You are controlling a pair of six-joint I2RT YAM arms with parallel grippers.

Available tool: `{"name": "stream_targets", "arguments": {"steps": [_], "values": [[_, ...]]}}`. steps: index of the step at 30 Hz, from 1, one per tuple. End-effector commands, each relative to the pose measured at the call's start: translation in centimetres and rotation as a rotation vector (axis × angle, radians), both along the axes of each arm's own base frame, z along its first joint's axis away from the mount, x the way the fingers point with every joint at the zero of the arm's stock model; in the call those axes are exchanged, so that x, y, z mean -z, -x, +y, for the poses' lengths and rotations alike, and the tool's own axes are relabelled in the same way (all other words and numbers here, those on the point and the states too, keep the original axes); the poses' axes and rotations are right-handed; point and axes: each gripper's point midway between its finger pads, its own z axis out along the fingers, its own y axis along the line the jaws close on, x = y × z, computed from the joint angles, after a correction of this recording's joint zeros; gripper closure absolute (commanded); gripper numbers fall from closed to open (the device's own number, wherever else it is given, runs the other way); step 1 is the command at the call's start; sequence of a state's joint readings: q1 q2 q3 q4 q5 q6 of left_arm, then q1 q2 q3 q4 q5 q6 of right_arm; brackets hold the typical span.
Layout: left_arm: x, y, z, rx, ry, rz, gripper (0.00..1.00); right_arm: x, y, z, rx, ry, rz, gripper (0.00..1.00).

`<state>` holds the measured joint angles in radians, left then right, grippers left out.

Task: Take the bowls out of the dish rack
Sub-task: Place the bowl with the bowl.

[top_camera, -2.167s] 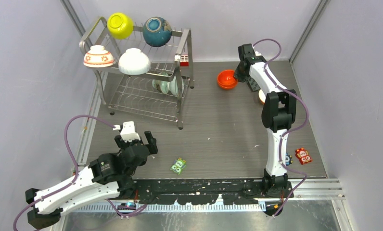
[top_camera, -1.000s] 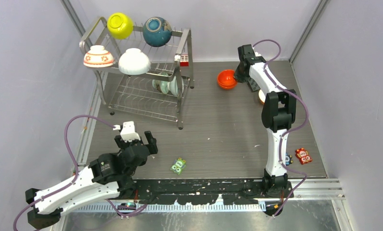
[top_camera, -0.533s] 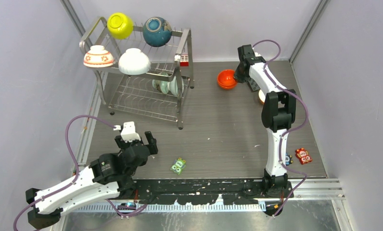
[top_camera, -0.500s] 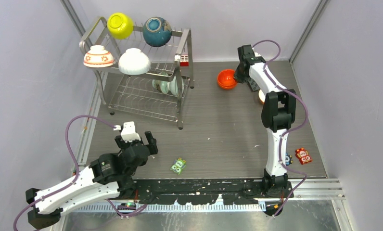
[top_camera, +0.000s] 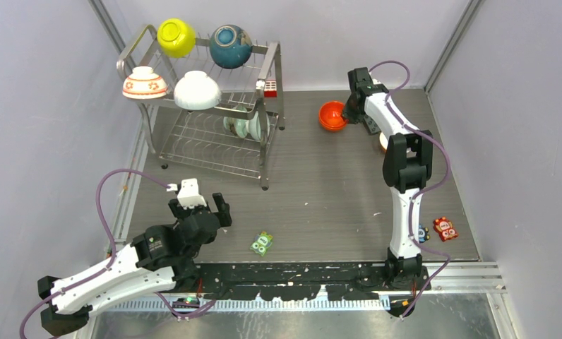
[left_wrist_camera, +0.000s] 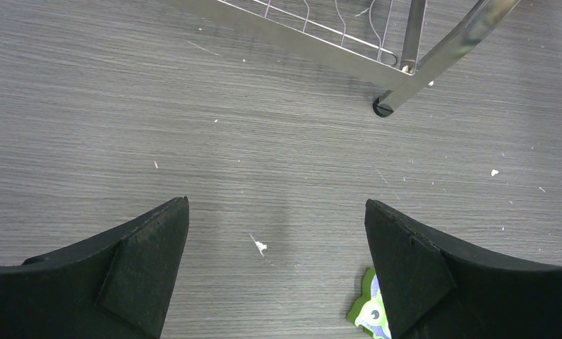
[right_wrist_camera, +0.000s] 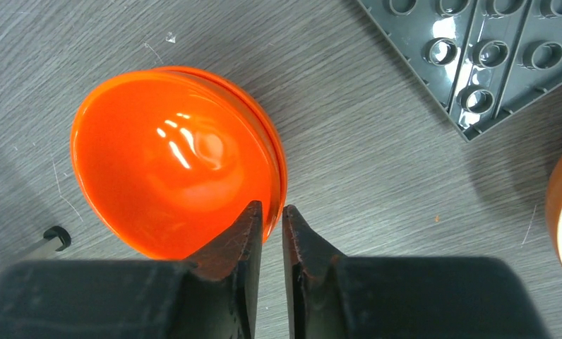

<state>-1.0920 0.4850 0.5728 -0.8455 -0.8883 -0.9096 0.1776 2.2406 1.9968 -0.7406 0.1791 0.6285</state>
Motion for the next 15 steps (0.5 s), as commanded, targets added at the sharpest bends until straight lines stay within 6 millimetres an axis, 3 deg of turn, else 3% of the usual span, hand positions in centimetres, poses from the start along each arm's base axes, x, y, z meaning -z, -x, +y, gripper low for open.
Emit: {"name": "stream_targets", "arguments": {"steps": [1, 5, 9, 15], "values": [[-0.5, -0.4, -0.5, -0.016, 0.036, -0.024, 0.04, -4.3, -0.8, 0.3, 0.0, -0.029, -0.104, 0.73], [-0.8, -0.5, -0.5, -0.013, 0.033, -0.028, 0.04, -8.6, -0.7, 0.5, 0.002, -0.058, -0.183, 0.6], [-1.7, -0.6, -0.4, -0.009, 0.024, -0.046, 0.03, -13.0, 0.4, 1.3, -0.021, -0.081, -0.267, 0.55], [-3.6, -1.0, 0.2, -0.001, -0.019, -0.088, 0.01, -20.1, 4.8, 4.8, -0.148, -0.057, -0.437, 0.51]]}}
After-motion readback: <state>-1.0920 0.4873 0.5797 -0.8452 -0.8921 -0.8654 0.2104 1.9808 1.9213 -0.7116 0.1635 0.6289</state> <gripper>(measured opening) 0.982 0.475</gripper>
